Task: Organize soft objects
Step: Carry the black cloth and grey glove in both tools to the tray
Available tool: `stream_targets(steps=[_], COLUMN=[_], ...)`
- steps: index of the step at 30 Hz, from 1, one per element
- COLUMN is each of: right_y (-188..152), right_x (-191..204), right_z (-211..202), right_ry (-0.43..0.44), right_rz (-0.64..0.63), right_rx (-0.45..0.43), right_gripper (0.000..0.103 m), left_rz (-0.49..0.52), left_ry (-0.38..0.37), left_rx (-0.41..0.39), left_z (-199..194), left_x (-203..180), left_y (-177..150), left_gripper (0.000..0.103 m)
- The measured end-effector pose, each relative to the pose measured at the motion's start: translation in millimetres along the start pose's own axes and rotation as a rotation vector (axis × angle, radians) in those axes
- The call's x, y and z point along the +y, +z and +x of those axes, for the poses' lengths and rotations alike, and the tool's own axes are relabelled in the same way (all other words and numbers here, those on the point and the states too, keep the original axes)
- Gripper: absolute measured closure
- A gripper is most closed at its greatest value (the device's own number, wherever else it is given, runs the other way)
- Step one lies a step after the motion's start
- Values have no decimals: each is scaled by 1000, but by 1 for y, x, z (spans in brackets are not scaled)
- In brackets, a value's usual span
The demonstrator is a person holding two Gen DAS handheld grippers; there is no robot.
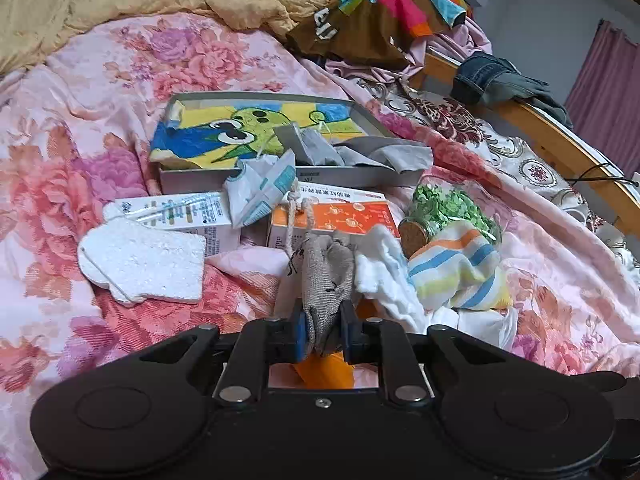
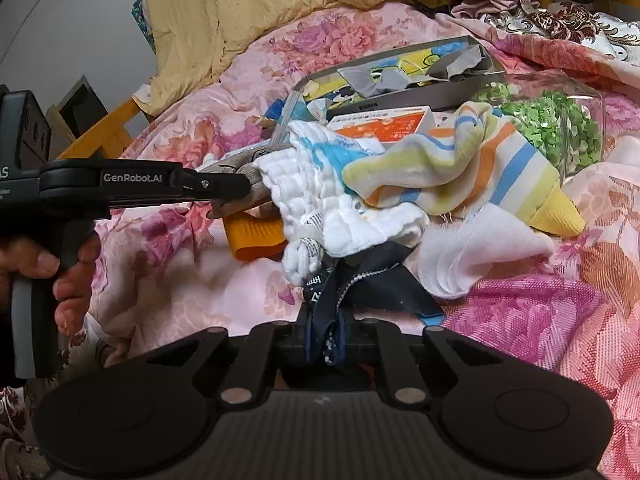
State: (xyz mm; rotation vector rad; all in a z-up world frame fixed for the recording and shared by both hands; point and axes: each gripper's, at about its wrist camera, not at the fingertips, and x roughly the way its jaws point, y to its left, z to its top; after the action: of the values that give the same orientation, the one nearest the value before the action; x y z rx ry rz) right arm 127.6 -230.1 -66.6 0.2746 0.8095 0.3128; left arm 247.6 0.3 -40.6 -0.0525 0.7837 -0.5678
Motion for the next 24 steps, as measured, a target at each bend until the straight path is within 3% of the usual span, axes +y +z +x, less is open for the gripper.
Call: stream_targets(steps=[17, 24], right_y=[0, 2], right_x=[0, 2], right_z=[-35, -54], right_ry=[139, 216], right_rz=[61, 45], right_rx=[-90, -181], right_gripper=[96, 96], left_rz=[-60, -64], left_ry=[8, 7], left_rx=[50, 65], left_z=[-47, -68], left_x=[-23, -33], left_y=[2, 4], left_gripper=[87, 87])
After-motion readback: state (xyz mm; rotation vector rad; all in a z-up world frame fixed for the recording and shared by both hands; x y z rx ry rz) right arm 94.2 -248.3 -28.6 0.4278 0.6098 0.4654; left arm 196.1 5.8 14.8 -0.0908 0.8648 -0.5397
